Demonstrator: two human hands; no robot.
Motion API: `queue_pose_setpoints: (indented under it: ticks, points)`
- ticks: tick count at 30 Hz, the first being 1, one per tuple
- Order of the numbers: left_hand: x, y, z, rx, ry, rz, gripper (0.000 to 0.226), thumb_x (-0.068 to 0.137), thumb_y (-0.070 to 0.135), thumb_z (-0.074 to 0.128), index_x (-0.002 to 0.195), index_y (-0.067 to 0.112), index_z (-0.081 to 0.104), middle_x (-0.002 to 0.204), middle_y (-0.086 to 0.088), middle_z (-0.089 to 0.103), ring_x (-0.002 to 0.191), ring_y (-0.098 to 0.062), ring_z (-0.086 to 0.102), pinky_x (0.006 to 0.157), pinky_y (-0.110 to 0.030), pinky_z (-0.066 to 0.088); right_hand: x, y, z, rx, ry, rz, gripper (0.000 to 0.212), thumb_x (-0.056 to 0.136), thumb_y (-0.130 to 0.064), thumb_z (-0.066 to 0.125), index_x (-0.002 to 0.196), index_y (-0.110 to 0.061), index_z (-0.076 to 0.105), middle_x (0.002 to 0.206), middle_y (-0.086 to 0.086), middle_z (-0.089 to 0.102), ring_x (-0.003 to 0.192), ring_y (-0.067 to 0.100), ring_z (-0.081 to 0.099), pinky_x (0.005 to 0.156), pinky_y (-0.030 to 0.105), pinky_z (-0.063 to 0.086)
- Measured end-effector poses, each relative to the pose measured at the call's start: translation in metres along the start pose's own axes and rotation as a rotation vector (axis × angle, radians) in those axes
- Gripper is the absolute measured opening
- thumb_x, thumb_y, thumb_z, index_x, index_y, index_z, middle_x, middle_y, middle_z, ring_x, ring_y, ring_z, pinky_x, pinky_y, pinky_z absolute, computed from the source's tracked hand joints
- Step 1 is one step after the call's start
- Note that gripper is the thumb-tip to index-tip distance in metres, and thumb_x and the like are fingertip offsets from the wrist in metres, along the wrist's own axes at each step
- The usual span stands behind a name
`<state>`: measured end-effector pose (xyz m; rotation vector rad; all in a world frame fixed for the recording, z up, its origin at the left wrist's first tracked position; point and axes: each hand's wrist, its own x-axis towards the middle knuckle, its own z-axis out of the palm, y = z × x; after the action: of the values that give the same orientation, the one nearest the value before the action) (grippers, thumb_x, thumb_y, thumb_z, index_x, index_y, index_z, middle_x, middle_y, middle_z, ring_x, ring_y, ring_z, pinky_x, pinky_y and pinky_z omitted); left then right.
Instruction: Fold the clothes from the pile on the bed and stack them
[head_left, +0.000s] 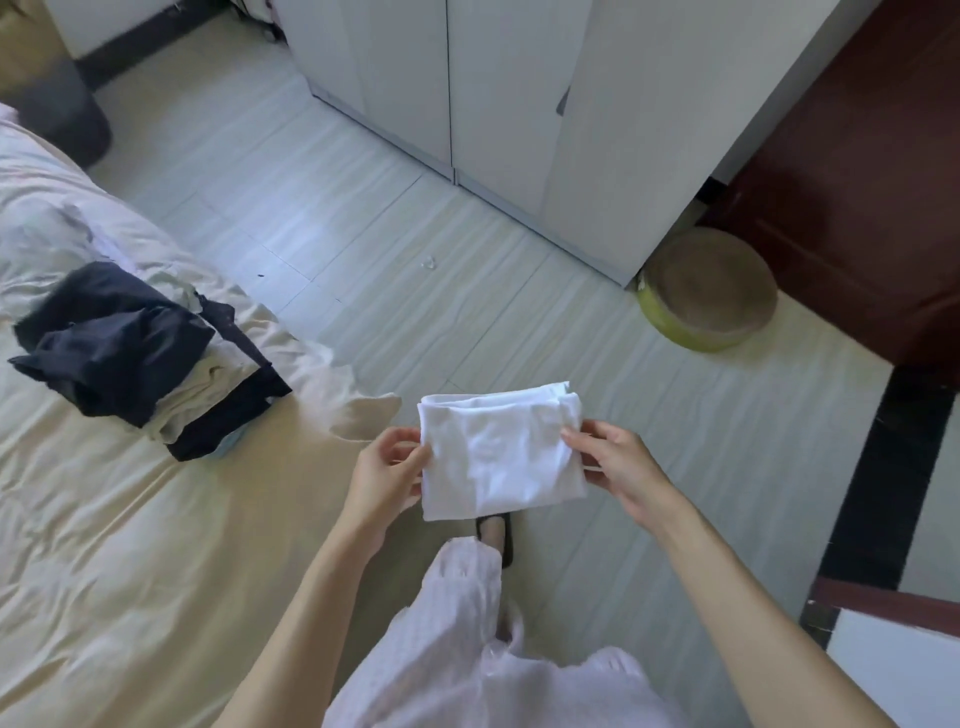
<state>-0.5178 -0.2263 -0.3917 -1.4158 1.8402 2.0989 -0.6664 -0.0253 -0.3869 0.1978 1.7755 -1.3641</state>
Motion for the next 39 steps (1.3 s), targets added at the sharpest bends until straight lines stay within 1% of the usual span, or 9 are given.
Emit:
queue_pose_setpoints:
  ticks: [2, 4, 11, 14, 17, 23, 28, 32, 39]
  points:
    - [0.032, 0.018, 0.010, -0.046, 0.035, -0.011, 0.008, 0.090, 0.011, 0.058, 0.091, 0.016, 0.064, 0.077, 0.000, 0.071, 0.070, -0.012, 0.069, 0.054, -0.022, 0.053, 0.031, -0.029, -0.006, -0.022, -0.035, -0.006, 0.011, 0.090, -0.018, 0.062, 0.098, -0.014, 0.069, 0.090, 0.000, 0.073, 0.081, 0.015, 0.068, 0.070, 0.026, 0.051]
    - [0.066, 0.038, 0.022, -0.058, 0.065, -0.030, 0.008, 0.090, 0.010, 0.058, 0.090, 0.015, 0.063, 0.078, 0.000, 0.071, 0.071, -0.013, 0.068, 0.053, -0.021, 0.052, 0.065, -0.059, -0.009, -0.038, -0.038, -0.009, 0.012, 0.090, -0.017, 0.061, 0.099, -0.014, 0.068, 0.091, 0.000, 0.072, 0.080, 0.014, 0.067, 0.070, 0.025, 0.051]
    - [0.160, 0.131, 0.047, -0.025, 0.106, 0.007, 0.007, 0.090, 0.014, 0.059, 0.089, 0.019, 0.063, 0.078, -0.003, 0.068, 0.076, -0.019, 0.067, 0.068, -0.032, 0.056, 0.157, -0.161, -0.019, -0.052, -0.065, 0.027, 0.016, 0.093, -0.016, 0.058, 0.105, -0.012, 0.066, 0.098, 0.005, 0.071, 0.085, 0.018, 0.067, 0.069, 0.025, 0.051]
    - [0.195, 0.166, 0.037, -0.058, 0.167, 0.032, 0.008, 0.090, 0.011, 0.059, 0.088, 0.018, 0.063, 0.075, -0.003, 0.067, 0.072, -0.016, 0.065, 0.069, -0.034, 0.057, 0.197, -0.206, -0.004, -0.055, -0.115, 0.037, 0.016, 0.092, -0.015, 0.058, 0.106, -0.010, 0.066, 0.097, 0.005, 0.070, 0.081, 0.018, 0.066, 0.070, 0.026, 0.051]
    - [0.227, 0.191, 0.025, -0.113, 0.250, 0.021, 0.012, 0.090, 0.008, 0.058, 0.086, 0.018, 0.063, 0.073, -0.001, 0.066, 0.067, -0.012, 0.063, 0.062, -0.028, 0.055, 0.240, -0.251, 0.019, -0.099, -0.176, 0.029, 0.014, 0.092, -0.013, 0.057, 0.103, -0.010, 0.065, 0.096, 0.006, 0.069, 0.081, 0.017, 0.065, 0.069, 0.026, 0.050]
    - [0.290, 0.236, -0.005, -0.239, 0.394, -0.033, 0.014, 0.089, 0.005, 0.056, 0.085, 0.017, 0.063, 0.080, -0.006, 0.065, 0.072, -0.017, 0.063, 0.063, -0.029, 0.054, 0.325, -0.333, 0.073, -0.248, -0.325, 0.003, 0.019, 0.092, -0.013, 0.057, 0.108, -0.007, 0.065, 0.099, 0.008, 0.069, 0.082, 0.019, 0.064, 0.068, 0.025, 0.051]
    - [0.333, 0.282, -0.055, -0.330, 0.551, -0.010, 0.013, 0.089, 0.004, 0.056, 0.087, 0.016, 0.062, 0.077, -0.004, 0.061, 0.070, -0.014, 0.060, 0.058, -0.025, 0.052, 0.392, -0.406, 0.152, -0.393, -0.448, 0.005, 0.011, 0.092, -0.012, 0.057, 0.099, -0.010, 0.066, 0.092, 0.006, 0.069, 0.079, 0.018, 0.064, 0.067, 0.026, 0.051]
    - [0.341, 0.284, -0.102, -0.470, 0.713, -0.044, 0.014, 0.090, 0.004, 0.056, 0.087, 0.017, 0.061, 0.076, 0.000, 0.060, 0.059, -0.001, 0.059, 0.052, -0.018, 0.051, 0.422, -0.441, 0.243, -0.569, -0.589, -0.007, 0.010, 0.090, -0.014, 0.061, 0.097, -0.013, 0.067, 0.087, 0.003, 0.071, 0.076, 0.017, 0.065, 0.071, 0.028, 0.050]
    - [0.362, 0.258, -0.214, -0.694, 0.887, -0.119, 0.009, 0.092, 0.007, 0.054, 0.093, 0.015, 0.058, 0.092, -0.006, 0.061, 0.084, -0.020, 0.064, 0.074, -0.037, 0.057, 0.445, -0.448, 0.438, -0.833, -0.714, -0.079, 0.014, 0.087, -0.011, 0.063, 0.099, -0.008, 0.068, 0.091, 0.010, 0.069, 0.080, 0.024, 0.062, 0.076, 0.034, 0.047]
